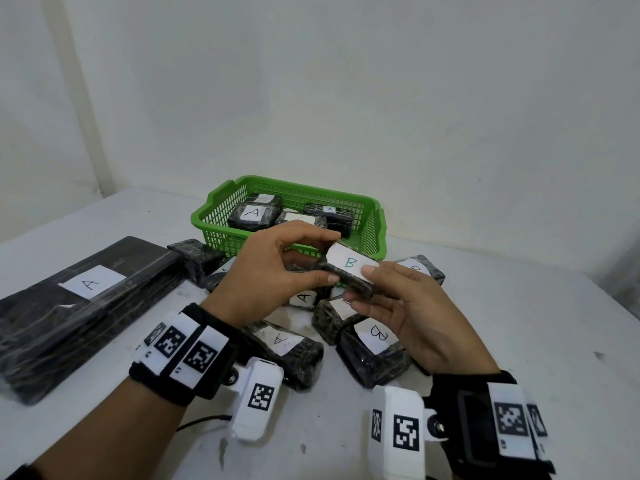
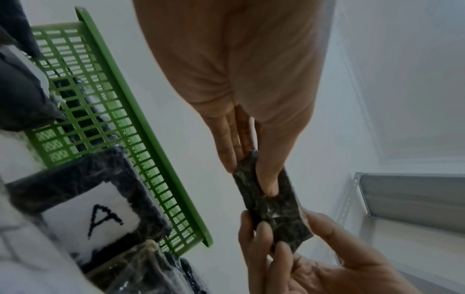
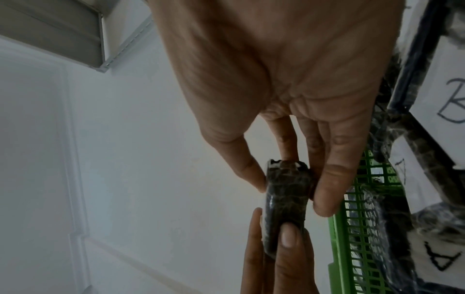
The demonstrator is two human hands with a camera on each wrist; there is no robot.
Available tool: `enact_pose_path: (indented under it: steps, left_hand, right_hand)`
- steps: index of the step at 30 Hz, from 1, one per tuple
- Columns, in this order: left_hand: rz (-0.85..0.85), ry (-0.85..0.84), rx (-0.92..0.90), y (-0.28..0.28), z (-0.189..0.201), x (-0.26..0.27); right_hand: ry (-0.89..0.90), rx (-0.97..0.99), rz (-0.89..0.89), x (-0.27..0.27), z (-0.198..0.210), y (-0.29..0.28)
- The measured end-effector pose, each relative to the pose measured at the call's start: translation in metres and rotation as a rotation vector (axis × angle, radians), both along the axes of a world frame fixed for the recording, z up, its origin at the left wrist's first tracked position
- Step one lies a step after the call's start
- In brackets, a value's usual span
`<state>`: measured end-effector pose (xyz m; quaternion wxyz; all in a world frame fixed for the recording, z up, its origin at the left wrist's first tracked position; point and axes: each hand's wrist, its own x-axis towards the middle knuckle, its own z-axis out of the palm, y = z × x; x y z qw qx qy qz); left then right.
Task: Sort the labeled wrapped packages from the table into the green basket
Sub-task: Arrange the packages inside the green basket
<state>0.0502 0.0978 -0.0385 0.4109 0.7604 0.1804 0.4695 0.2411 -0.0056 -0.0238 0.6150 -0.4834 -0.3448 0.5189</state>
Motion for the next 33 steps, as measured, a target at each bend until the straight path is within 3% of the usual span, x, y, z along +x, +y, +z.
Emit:
enact_pose_path:
  steps: [12, 20, 27, 33]
  left_hand:
    - [-0.028, 0.02, -0.153, 0.005, 0.0, 0.007]
    - [0.237, 0.418, 0.115, 0.042, 0.024, 0.004]
    - [0.197, 0.663, 0.115, 0.076, 0.026, 0.023]
    - [0.176, 0.893, 0.161, 0.092, 0.023, 0.032]
  right_hand:
    - [0.035, 0.027, -0.094, 0.013, 0.001, 0.014]
    - [-0.086, -0.022, -0.212, 0.034, 0.017, 0.051]
    - [-0.384, -0.1, -0.299, 0.034, 0.019, 0.107]
    - [-0.578, -0.23, -0.242, 0.035, 0.021, 0.152]
